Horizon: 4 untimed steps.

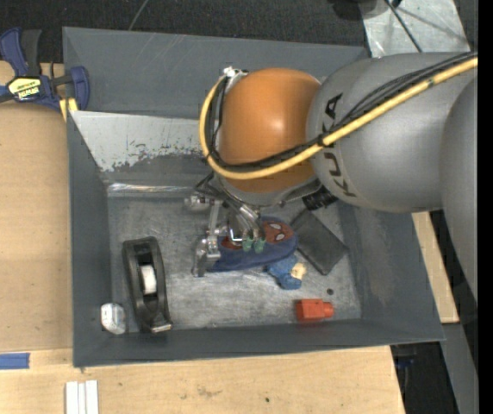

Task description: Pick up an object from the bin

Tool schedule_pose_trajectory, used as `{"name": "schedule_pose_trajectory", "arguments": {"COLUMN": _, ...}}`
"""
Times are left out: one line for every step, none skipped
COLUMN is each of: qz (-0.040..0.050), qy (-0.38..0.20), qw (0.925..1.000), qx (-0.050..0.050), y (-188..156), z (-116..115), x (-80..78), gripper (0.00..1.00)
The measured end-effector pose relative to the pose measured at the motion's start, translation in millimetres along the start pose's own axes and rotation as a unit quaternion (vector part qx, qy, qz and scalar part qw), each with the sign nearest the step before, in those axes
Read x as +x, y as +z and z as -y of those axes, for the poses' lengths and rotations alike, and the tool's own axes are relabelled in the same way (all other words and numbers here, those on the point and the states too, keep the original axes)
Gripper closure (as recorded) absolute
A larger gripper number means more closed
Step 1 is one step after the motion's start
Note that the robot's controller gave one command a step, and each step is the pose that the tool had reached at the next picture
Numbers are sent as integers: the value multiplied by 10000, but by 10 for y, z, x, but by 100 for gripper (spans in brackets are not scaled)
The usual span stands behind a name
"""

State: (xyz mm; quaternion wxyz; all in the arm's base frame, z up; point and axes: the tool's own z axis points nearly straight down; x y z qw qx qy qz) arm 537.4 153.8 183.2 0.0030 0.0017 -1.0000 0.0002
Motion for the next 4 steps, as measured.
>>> {"name": "schedule_pose_trajectory", "arguments": {"qz": 129, "qy": -524, "qw": 9985, "qx": -42, "y": 995, "z": 952, "x": 308, "gripper": 0}}
{"name": "schedule_pose_trajectory", "arguments": {"qz": 235, "qy": -508, "qw": 9984, "qx": -42, "y": 935, "z": 938, "x": 243, "gripper": 100}}
{"name": "schedule_pose_trajectory", "arguments": {"qz": 88, "qy": -458, "qw": 9989, "qx": -4, "y": -146, "z": 908, "x": 69, "gripper": 100}}
{"name": "schedule_pose_trajectory", "arguments": {"qz": 62, "qy": -389, "qw": 9992, "qx": -4, "y": -376, "z": 826, "x": 37, "gripper": 100}}
